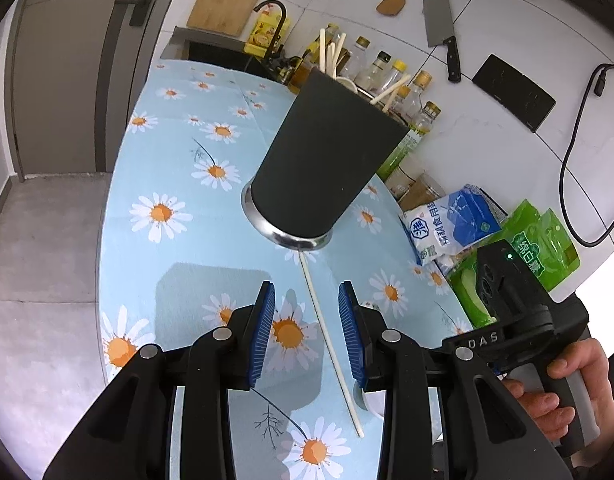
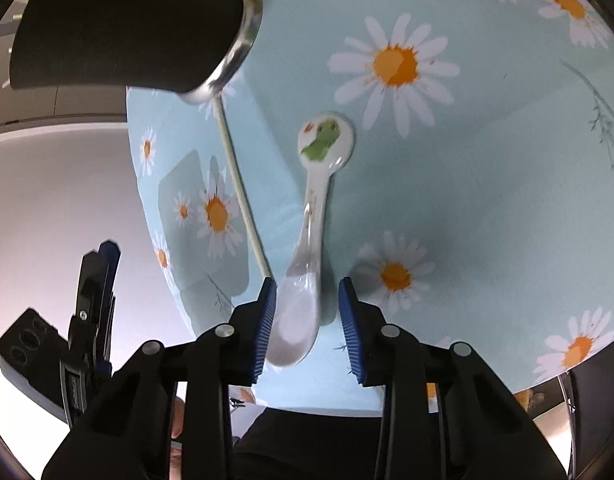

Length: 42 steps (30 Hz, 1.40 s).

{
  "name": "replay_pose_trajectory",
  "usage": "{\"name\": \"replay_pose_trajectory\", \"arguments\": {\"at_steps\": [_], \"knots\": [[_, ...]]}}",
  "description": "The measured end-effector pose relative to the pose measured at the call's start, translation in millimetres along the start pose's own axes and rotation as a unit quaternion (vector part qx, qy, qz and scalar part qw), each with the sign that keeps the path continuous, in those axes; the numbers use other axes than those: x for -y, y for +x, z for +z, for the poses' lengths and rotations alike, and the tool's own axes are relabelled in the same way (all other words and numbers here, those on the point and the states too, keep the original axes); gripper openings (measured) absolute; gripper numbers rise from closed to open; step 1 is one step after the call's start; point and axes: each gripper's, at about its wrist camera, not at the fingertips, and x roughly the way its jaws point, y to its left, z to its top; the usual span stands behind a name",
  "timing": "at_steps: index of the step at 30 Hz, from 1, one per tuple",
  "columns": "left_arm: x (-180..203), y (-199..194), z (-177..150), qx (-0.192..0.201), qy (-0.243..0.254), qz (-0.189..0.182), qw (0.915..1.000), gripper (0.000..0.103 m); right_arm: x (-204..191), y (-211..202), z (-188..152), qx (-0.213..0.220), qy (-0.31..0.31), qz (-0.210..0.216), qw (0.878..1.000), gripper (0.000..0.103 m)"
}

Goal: Organize utensils
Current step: 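Lower both tools beside the holder toward the last chopstick and frog-print spoon, then close the right tool on the frog-print spoon handle while left closes on the chopstick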

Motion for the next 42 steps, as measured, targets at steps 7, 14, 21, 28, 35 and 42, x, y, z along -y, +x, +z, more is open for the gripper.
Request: {"name": "replay_pose_trajectory", "arguments": {"at_steps": [7,14,21,28,35,42], "knots": [[-4,7,-3,-0.017,-0.001,-0.008,0.9998,0.032,-13,13,-3,-0.014,-0.01,-0.034,0.999,0.016],[-10,15,-5,-0.034,-0.008,-0.01,0.9993,0.032,-18,16,1,-0.001,-0.013,-0.052,0.999,0.004],[-5,25,-3,-0.051,0.003,-0.011,0.9986,0.032,-14,5,0,0.009,-0.023,-0.046,0.999,0.004],[14,44,2,-0.078,0.021,0.003,0.9967,0.032,-4,-20,9,0.03,-0.045,-0.031,0.998,0.004],[34,71,-4,-0.142,0.028,0.046,0.9883,0.032,-1,-42,26,0.03,-0.102,0.001,0.994,0.004],[53,97,-6,-0.191,0.024,0.131,0.9725,0.032,13,-60,39,0.017,-0.14,0.046,0.989,0.004]]}}
